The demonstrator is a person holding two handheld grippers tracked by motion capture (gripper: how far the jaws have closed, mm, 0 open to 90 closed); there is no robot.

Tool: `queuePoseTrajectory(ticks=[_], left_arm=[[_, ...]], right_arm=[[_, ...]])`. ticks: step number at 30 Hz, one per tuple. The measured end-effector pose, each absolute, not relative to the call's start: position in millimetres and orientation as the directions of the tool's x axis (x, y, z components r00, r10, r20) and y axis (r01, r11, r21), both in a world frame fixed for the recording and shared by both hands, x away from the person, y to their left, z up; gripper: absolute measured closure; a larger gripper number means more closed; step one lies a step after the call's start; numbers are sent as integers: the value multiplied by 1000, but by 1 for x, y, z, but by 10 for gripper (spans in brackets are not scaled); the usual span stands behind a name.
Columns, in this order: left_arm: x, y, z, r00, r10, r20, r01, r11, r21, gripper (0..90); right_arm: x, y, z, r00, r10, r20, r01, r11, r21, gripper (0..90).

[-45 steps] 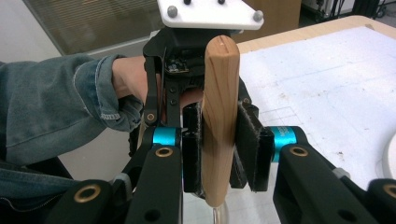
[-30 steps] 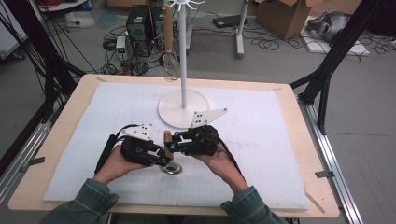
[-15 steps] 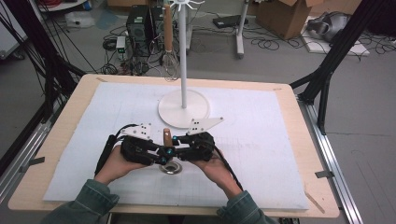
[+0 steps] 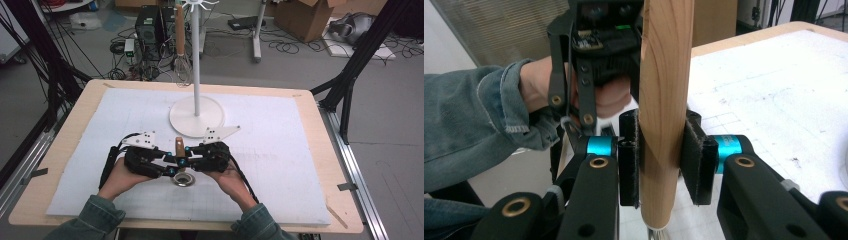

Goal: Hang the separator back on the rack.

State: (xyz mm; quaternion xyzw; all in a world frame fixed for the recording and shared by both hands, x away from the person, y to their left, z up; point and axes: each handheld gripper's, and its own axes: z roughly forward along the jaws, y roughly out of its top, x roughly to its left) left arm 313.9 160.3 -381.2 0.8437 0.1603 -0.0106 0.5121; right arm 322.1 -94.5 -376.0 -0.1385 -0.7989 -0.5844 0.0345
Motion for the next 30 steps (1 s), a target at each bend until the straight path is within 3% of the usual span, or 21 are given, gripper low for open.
queuePoseTrajectory(ticks=[13, 30], left_arm=[[308, 195, -386, 901, 407, -150, 319, -388, 865, 325], [308, 229, -396, 838, 530, -132, 353, -341, 871, 185]], right_arm=[[336, -115, -357, -957, 196, 212, 263, 289, 921, 723], [364, -133, -320, -959, 212, 187, 249, 319, 914, 722]])
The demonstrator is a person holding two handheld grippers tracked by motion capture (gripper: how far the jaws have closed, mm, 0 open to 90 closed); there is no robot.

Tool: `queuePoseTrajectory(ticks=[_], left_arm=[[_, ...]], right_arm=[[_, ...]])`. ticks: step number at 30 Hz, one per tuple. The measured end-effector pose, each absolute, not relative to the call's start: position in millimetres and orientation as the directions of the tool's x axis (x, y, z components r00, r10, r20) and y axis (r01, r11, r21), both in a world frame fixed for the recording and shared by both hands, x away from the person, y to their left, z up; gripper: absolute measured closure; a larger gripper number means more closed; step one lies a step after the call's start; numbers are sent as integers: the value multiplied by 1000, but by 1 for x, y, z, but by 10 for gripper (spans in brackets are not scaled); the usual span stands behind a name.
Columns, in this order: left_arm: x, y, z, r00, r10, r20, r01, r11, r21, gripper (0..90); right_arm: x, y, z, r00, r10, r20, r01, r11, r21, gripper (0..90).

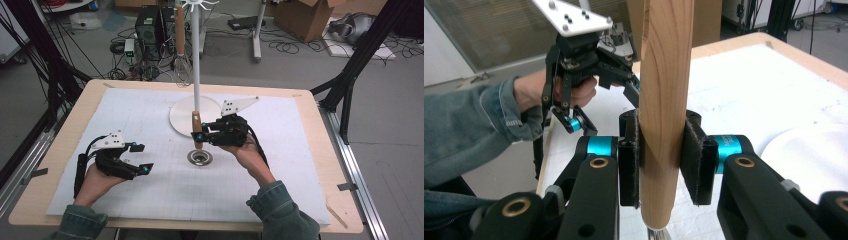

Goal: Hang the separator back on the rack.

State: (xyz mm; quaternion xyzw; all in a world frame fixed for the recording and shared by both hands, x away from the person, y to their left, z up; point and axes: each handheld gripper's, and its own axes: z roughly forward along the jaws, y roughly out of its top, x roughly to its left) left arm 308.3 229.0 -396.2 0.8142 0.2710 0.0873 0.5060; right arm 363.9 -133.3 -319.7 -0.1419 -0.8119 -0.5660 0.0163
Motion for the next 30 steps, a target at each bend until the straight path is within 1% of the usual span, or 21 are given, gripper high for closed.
queuePoseTrajectory(ticks=[16, 26, 30], left_arm=[[312, 249, -402, 788, 602, -129, 385, -319, 866, 112], [313, 255, -404, 774, 621, -123, 392, -318, 863, 108], [313, 258, -405, 769, 626, -127, 397, -313, 863, 103]], right_arm=[[389, -140, -281, -958, 222, 180, 245, 316, 916, 721], [402, -134, -265, -962, 212, 170, 235, 337, 912, 722], [406, -133, -259, -962, 216, 167, 232, 329, 915, 721]])
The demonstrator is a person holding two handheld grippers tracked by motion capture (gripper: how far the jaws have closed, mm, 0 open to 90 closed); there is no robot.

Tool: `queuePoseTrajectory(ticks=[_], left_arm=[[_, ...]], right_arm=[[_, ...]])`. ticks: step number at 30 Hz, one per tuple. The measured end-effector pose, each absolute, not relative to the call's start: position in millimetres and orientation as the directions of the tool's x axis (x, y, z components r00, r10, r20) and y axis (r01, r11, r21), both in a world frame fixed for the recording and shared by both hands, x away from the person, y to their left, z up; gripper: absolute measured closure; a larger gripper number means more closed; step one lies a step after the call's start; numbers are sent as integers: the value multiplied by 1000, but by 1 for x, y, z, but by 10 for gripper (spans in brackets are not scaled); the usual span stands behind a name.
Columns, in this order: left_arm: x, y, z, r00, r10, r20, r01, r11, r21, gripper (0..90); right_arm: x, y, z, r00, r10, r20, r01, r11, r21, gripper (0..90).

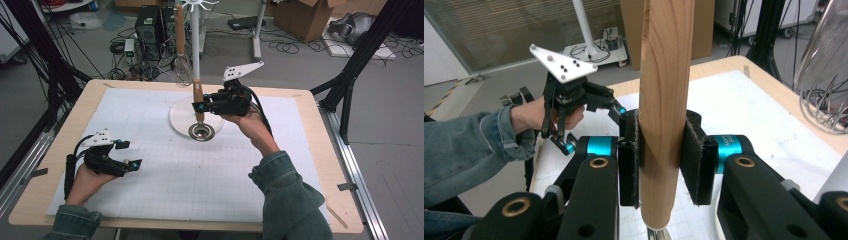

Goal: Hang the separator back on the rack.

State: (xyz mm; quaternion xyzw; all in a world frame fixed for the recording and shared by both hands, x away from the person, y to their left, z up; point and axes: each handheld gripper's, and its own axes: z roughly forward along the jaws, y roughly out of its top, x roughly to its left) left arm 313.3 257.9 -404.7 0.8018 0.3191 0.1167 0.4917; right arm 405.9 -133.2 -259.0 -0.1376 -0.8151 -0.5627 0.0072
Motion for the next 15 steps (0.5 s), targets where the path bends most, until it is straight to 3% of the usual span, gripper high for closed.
queuePoseTrajectory(ticks=[15], left_arm=[[312, 260, -404, 766, 632, -119, 392, -313, 865, 69]], right_arm=[[419, -137, -228, -961, 232, 151, 221, 315, 923, 721]])
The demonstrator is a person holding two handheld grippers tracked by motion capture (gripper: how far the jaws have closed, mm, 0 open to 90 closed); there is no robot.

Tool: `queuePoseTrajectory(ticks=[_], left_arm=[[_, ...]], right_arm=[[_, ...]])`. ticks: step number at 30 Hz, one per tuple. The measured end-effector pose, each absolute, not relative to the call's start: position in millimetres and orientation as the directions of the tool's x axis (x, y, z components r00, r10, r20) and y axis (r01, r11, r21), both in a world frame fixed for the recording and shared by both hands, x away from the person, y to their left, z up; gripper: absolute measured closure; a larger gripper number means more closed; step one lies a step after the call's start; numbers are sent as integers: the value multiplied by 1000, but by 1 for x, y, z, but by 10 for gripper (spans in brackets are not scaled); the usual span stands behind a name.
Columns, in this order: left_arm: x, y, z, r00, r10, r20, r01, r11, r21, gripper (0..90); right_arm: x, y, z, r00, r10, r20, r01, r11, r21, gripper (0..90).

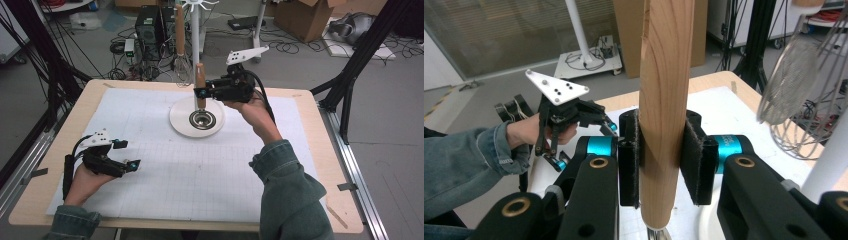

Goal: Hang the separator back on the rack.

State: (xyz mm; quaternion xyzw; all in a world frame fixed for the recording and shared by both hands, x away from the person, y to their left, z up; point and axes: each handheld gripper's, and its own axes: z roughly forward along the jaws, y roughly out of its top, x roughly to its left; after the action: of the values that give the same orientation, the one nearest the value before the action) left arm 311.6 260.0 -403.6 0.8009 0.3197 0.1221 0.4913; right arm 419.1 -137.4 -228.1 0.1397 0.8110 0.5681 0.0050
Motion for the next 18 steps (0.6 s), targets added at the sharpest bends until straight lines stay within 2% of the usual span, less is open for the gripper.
queuePoseTrajectory(ticks=[16, 18], left_arm=[[309, 264, -401, 759, 643, -103, 382, -311, 870, 54], [309, 263, -401, 756, 647, -102, 383, -311, 870, 27]], right_arm=[[438, -129, -199, -965, 229, 131, 203, 327, 923, 721], [441, -127, -195, -967, 222, 121, 192, 330, 924, 721]])
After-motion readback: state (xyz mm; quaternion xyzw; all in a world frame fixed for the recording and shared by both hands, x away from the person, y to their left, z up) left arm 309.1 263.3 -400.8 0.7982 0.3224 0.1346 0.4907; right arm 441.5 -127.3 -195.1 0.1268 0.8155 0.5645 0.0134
